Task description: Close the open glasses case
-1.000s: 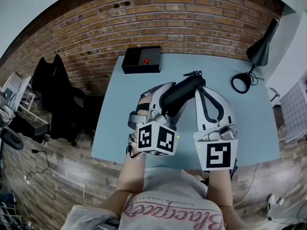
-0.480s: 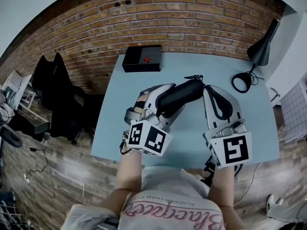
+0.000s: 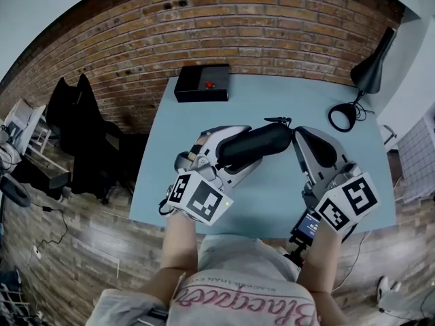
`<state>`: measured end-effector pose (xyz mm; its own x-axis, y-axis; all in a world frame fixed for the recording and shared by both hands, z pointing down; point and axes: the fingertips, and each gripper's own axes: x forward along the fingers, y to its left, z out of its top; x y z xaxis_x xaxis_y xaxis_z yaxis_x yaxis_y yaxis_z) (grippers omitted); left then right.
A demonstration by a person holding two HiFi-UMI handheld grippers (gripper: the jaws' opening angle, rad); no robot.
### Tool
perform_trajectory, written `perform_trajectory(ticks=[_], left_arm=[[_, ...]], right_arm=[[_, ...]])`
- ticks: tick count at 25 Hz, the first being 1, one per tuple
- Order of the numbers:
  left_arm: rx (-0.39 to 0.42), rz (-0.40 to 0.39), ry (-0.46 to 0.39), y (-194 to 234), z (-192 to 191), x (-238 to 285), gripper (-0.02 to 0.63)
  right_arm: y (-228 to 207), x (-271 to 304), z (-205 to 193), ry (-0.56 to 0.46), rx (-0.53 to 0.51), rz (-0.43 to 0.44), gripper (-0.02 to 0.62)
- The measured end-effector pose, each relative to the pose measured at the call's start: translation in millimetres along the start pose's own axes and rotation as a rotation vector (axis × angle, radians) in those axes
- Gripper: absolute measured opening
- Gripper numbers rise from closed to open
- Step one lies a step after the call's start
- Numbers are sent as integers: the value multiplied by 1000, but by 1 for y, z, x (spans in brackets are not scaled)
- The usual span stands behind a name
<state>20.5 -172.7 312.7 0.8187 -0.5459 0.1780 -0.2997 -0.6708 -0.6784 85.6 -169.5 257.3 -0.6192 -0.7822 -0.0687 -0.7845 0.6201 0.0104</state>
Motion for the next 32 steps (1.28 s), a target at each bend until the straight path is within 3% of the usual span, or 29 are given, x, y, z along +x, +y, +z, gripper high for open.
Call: perform_trajectory(ticks=[3,10,16,22,25,28,32], left_arm=[[-66,16,-22,2,0,5,268],[-92,66,111,8,-14,22,281],[-162,26,147,3,-20,25,345],[-151,-58,156,-11,-16,29,358],[-163,-78,137,-13,-11,31,359],[-189,-94,123,-14,-8,32,359],[-169,-94,188,-16,-17,31,359]], right_arm=[[2,-1,8,-32,-11,-15,21],[20,2,27,-98,-69,-17,21],[19,2,37,-132,-137,-84,21],[38,14,25,-78,-178,6,21],[57,23,14,-10,-216,92,21],[69,32,3,45,-255,121,21],[77,38,-15,130,-277,159,21]])
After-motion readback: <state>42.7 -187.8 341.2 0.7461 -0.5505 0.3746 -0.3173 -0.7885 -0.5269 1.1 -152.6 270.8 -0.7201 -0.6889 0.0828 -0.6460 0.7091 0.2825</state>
